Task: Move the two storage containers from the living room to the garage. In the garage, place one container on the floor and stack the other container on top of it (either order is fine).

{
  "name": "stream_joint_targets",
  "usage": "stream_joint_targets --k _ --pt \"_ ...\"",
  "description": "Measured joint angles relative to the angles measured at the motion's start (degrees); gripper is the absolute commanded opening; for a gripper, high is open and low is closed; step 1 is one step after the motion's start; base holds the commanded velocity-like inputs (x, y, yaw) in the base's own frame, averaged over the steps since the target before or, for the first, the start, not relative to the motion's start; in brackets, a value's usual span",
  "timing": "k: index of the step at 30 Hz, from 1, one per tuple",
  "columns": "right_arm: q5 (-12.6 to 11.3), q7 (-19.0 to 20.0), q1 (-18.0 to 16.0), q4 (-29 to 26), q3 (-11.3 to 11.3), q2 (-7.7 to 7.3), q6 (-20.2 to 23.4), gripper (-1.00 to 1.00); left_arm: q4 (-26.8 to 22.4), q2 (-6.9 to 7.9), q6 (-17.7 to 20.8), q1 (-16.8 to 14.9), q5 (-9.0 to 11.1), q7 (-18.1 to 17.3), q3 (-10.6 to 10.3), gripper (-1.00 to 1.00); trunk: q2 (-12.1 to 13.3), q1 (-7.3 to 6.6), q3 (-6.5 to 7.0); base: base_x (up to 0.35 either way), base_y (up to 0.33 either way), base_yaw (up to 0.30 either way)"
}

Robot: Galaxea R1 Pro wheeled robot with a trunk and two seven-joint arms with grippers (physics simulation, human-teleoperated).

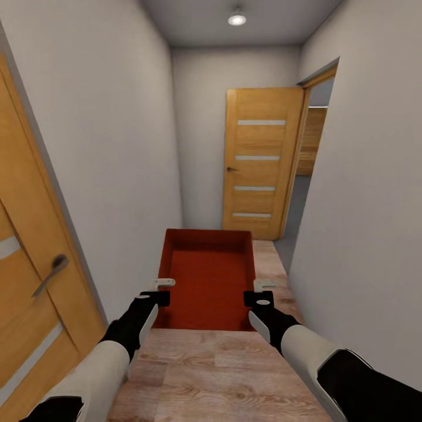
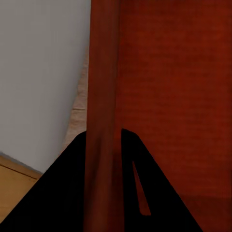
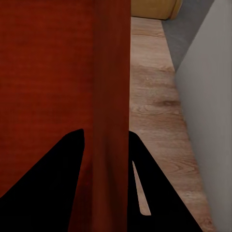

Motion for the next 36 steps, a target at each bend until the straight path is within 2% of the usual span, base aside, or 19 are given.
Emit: stream_joint_targets --k 6,16,36 --pt "0.00 0.00 0.00 0.03 0.01 0.00 0.02 -1.00 0.05 0.00 -0.01 0.00 -0.01 -0.01 0.01 -1.00 0.00 0.00 0.00 0.323 0.071 -0.006" --pt "-0.01 -0.01 0.00 0.21 -0.01 0.08 -0.13 -1.00 0.09 0.04 -0.02 0.00 0.05 -0.01 -0.04 -1.00 0.00 0.00 0.00 0.323 0.002 -0.158" --pt "0.01 0.00 0.00 0.03 0.02 0.01 0.04 -1.00 0.07 0.00 -0.01 0.00 0.02 -0.01 0.02 -1.00 0.00 0.00 0.00 0.323 0.000 -0.003"
